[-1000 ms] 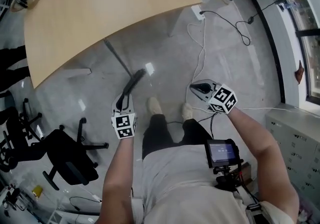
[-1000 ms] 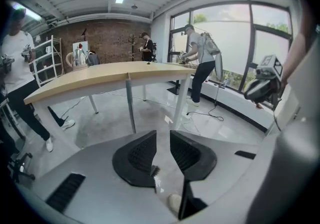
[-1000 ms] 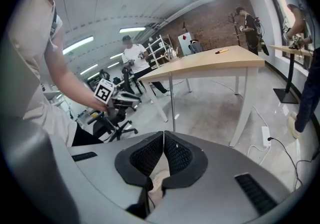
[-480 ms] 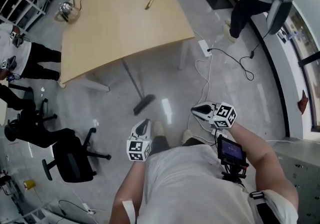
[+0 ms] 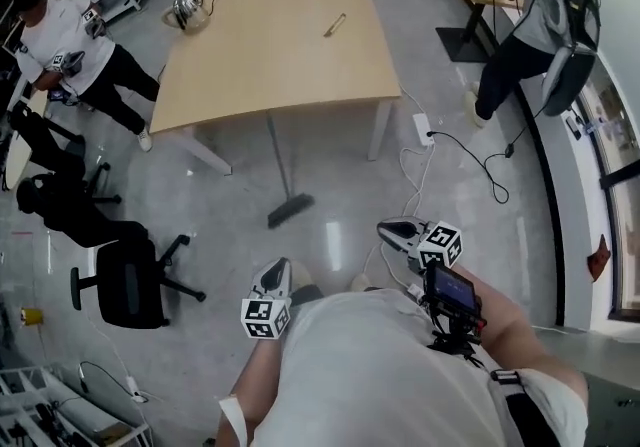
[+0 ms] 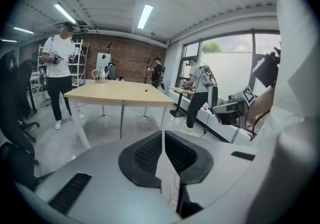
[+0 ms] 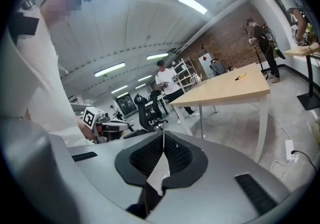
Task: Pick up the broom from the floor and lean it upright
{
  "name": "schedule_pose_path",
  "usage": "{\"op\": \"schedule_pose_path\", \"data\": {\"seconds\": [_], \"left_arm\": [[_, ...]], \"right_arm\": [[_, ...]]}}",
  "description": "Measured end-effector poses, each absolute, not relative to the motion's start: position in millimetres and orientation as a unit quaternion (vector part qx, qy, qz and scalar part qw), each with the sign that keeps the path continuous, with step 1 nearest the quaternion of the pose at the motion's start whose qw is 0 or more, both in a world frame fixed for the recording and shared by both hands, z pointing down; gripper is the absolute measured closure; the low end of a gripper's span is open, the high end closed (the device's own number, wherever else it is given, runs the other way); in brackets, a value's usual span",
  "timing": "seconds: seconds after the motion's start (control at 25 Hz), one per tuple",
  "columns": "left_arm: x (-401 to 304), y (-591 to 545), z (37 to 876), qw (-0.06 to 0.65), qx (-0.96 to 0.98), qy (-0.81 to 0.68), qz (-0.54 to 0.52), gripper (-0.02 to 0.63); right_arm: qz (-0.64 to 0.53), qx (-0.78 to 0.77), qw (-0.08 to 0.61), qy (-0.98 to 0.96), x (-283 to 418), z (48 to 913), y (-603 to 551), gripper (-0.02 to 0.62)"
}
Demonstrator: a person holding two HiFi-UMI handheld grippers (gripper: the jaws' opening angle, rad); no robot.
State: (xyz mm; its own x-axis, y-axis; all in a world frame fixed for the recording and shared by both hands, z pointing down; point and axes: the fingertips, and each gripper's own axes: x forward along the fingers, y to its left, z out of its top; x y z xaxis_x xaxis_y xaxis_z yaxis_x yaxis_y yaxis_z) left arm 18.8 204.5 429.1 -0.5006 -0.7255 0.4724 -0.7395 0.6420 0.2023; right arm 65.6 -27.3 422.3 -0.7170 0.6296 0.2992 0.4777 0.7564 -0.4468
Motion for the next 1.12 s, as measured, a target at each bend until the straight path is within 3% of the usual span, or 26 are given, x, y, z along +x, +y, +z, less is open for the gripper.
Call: {"op": "schedule_pose_path", "data": {"seconds": [0.48, 1.12], "left_arm": [[10, 227, 403, 0.237, 0.421, -0.876, 0.000, 0.581], [-4, 228, 393, 0.232, 0.419, -0.878, 0.005, 0.581]], "right_arm": [[0.176, -0.303, 0.162, -0.922, 52, 373, 20, 0.578], [0.162, -0.306, 0.153, -0.926, 38, 360, 30, 0.577]]}}
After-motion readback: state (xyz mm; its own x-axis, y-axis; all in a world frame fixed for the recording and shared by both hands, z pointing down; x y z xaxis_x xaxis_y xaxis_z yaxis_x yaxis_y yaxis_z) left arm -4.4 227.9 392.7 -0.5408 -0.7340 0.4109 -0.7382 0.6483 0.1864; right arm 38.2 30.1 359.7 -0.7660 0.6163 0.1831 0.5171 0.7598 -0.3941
